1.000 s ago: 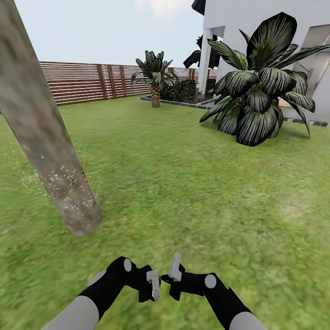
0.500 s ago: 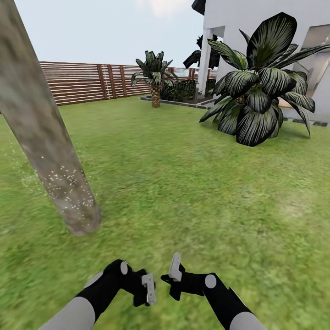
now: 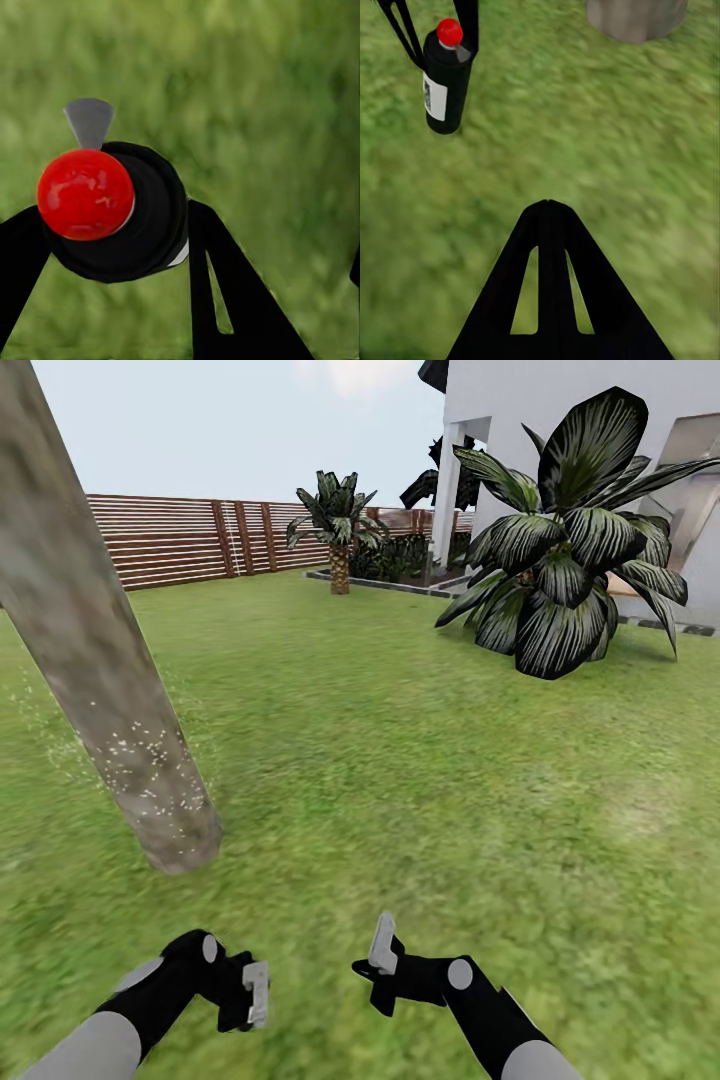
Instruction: In the garden, pick up the pesticide atomizer on the floor and spray pesticide onto both trees until each tree trunk is fully covered.
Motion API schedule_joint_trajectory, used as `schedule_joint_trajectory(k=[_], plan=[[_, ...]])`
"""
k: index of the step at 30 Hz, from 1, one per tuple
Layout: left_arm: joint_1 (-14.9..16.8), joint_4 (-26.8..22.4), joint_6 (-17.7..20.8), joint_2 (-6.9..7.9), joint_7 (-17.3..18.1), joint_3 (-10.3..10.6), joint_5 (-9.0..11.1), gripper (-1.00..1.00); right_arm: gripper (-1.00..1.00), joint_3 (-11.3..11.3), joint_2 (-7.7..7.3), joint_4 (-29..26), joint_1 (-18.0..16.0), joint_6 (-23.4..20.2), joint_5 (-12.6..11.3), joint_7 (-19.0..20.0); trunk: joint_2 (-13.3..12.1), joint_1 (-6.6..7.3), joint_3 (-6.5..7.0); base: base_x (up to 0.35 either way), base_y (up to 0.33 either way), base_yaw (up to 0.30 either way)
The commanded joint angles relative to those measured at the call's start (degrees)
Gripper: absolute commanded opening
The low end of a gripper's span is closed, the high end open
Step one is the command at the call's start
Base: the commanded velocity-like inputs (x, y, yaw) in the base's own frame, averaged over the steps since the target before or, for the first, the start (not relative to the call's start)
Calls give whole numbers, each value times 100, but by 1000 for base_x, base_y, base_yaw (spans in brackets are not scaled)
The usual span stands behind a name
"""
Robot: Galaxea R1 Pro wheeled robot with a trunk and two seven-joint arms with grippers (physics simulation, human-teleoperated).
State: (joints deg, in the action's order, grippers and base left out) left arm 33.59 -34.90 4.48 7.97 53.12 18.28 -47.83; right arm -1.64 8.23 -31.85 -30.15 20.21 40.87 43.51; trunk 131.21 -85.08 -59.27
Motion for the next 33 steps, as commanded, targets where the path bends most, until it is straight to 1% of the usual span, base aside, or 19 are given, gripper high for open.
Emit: schedule_joint_trajectory(k=[1,4,6,7,8,9,10,12,14,16,18,20,22,24,26,29,30,31,33], plan=[[-1,-2,0,110,0,-5,25,-100,100,3,-3,0,0,-1,-2,0,0,0,0,0,0,0],[-11,0,0,399,-15,-5,28,-100,100,10,-13,-1,0,-2,-1,-4,0,0,0,0,0,0],[-17,0,2,499,-82,-22,44,-100,100,30,-16,7,0,-7,2,-40,0,0,0,0,0,0],[-18,2,-1,516,-223,-129,66,-100,100,41,-32,15,0,0,1,-119,0,0,0,0,0,0],[-19,21,-6,523,-418,-295,85,-100,100,53,-58,29,3,4,0,-244,0,0,0,0,0,0],[-26,119,-24,517,-677,-540,100,-100,100,60,-134,58,9,5,-9,-470,0,0,0,0,0,0],[-44,371,-57,503,-1006,-899,111,-100,100,68,-301,233,17,2,-37,-865,0,0,0,0,0,0],[-62,935,-230,473,-1563,-1588,197,-100,100,210,-477,939,31,4,-195,-1743,0,0,0,0,0,0],[-109,1555,-767,470,-2015,-2023,407,-100,100,417,-553,1890,34,13,-356,-2816,0,0,0,0,0,0],[-300,1987,-1262,482,-2647,-2389,869,-100,100,490,-591,2554,35,84,-420,-4246,0,0,0,0,0,0],[-554,2111,-1426,467,-3288,-2629,1426,-100,100,509,-566,2760,39,145,-441,-5416,0,0,0,0,0,0],[-661,2154,-1475,457,-3843,-2769,2049,-100,100,520,-549,2789,43,161,-448,-5950,0,0,0,0,0,0],[-805,2161,-1548,467,-4317,-2814,2740,-100,100,556,-550,2791,44,165,-547,-6106,0,0,0,0,0,0],[-1030,2151,-1793,482,-4603,-2824,3287,-100,100,595,-564,2819,44,165,-774,-6139,0,0,0,0,0,0],[-1144,2173,-2019,483,-4717,-2828,3654,-100,100,602,-573,2829,47,164,-913,-6142,0,0,0,0,0,0],[-1254,2311,-2114,463,-4753,-2831,4169,-100,100,616,-573,2835,155,243,-974,-6137,0,0,0,0,0,0],[-1344,2387,-2134,456,-4756,-2830,4478,-100,100,625,-570,2834,280,478,-981,-6136,0,0,0,0,0,0],[-1384,2411,-2139,453,-4751,-2830,4606,-100,100,627,-569,2833,319,615,-983,-6138,0,0,0,0,0,0],[-1421,2429,-2143,454,-4743,-2830,4711,-100,100,632,-560,2824,349,731,-984,-6142,0,0,0,0,0,0]])
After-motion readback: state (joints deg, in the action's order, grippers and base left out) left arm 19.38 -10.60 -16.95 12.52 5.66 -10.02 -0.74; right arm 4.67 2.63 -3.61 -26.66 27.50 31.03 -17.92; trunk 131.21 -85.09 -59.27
